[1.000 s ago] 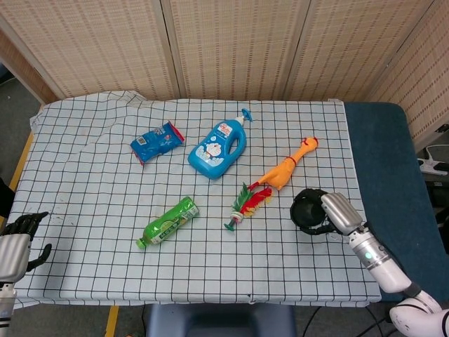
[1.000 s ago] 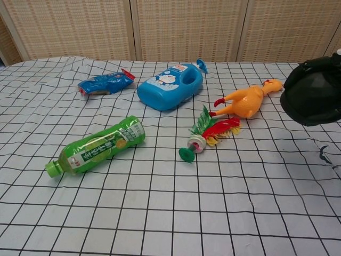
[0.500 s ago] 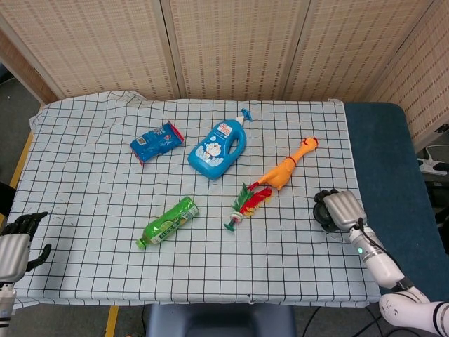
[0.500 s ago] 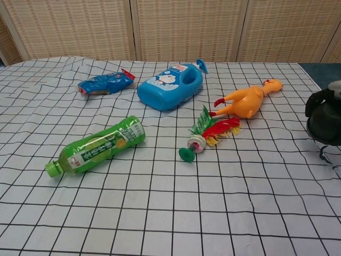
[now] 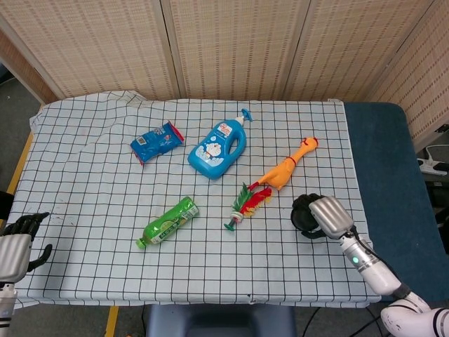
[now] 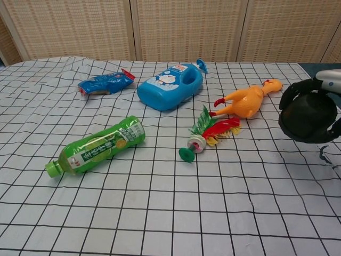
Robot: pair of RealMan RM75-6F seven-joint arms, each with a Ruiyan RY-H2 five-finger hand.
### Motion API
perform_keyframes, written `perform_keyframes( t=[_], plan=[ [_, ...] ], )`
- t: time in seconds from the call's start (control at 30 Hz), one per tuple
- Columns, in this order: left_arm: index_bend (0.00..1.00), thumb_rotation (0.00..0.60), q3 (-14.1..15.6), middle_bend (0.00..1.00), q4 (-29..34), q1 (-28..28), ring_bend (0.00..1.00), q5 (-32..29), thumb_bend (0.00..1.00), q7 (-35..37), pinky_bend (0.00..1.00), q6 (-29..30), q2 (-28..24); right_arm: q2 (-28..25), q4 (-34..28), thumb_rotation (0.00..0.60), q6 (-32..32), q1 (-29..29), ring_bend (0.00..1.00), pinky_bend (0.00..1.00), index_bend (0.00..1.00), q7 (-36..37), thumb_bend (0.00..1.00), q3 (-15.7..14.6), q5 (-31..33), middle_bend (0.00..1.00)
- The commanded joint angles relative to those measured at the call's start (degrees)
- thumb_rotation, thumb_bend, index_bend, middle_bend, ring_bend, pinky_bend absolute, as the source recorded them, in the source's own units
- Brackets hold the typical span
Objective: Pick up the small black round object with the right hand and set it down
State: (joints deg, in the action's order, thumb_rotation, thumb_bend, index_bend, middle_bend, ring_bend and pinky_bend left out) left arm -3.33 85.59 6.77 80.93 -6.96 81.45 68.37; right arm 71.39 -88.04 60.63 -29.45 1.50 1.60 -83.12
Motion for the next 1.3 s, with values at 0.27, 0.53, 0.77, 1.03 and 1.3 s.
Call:
perform_keyframes(
  t=[0.27,0.53,0.77,1.03,1.3],
  plan=[
    [0.17,0.6,0.03,0.19,0.07,-0.01,0.15,-0.05,0.37,-0.03,0.27,0.02,-0.02,6.95,14.12,0.6,-5.99,1.39,0.43,0.51,0.65,1.33,0.3,-2.65,0.51,0.59],
    [0.17,0.6,0.07,0.19,-0.01,0.03,0.15,-0.05,0.37,-0.42,0.27,-0.02,0.05,7.49,17.5,0.6,-6.72,1.14,0.27,0.45,0.48,6.0,0.29,-3.41,-1.18,0.45],
    [0.17,0.6,0.06,0.19,0.16,0.12,0.15,-0.34,0.37,-0.76,0.27,-0.33,0.09,6.7,17.96,0.6,-7.06,1.07,0.0,0.25,0.14,6.95,0.16,-4.19,-2.31,0.12],
    [0.17,0.6,0.13,0.19,0.28,0.14,0.15,-0.46,0.37,-1.06,0.27,-0.49,0.07,6.39,18.09,0.6,-5.49,1.54,0.0,0.08,0.0,7.58,0.13,-4.35,-3.37,0.0],
    [0.17,0.6,0.14,0.19,0.36,0.15,0.15,-0.63,0.37,-1.06,0.27,-0.64,0.03,6.01,17.26,0.6,-5.0,2.1,0.0,0.07,0.0,6.79,0.13,-4.18,-2.84,0.0]
  ],
)
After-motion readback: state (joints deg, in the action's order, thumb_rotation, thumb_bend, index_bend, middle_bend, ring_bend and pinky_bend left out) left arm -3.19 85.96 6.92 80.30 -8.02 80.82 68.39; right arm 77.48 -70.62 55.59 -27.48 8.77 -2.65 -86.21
